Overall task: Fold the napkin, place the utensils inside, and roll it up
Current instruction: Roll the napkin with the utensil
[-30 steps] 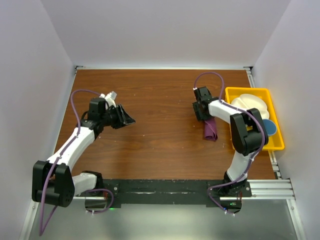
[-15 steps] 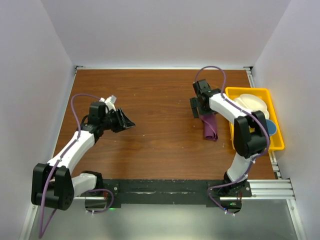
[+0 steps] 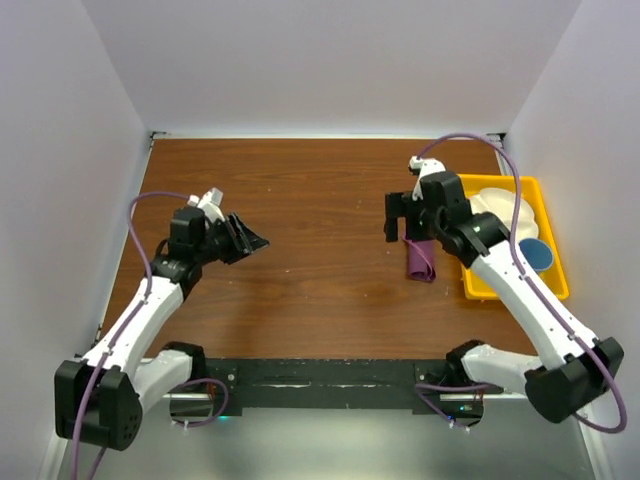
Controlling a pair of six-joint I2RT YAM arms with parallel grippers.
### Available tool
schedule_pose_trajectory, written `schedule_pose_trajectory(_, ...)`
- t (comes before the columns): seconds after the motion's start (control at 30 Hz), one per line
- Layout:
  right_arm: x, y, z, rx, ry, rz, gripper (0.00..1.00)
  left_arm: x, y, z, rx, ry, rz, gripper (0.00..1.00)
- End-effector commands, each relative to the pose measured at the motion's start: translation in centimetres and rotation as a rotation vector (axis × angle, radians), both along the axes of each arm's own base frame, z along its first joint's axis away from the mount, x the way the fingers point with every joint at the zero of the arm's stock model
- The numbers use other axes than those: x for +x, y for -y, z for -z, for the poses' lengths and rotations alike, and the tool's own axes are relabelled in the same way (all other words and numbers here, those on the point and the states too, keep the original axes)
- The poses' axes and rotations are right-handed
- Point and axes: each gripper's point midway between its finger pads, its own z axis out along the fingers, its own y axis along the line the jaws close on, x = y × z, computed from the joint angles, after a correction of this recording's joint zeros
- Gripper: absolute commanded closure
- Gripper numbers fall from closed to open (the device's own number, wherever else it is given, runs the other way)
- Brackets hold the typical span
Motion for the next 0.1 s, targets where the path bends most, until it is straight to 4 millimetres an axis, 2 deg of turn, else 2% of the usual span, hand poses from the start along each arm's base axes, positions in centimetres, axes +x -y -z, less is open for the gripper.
schedule_pose_trajectory(0.0, -2.1, -0.9, 4.0, 0.035, -0.142, -0.05, 0.02, 0.2, 0.0, -1.3, -0.019, 0.041, -0.03, 0.53)
schedule_pose_trajectory(0.07, -2.5, -1.3, 2.3, 0.085, -0.08, -0.077, 0.02, 0.3, 0.1, -2.4, -0.029, 0.076, -0.029, 0.51)
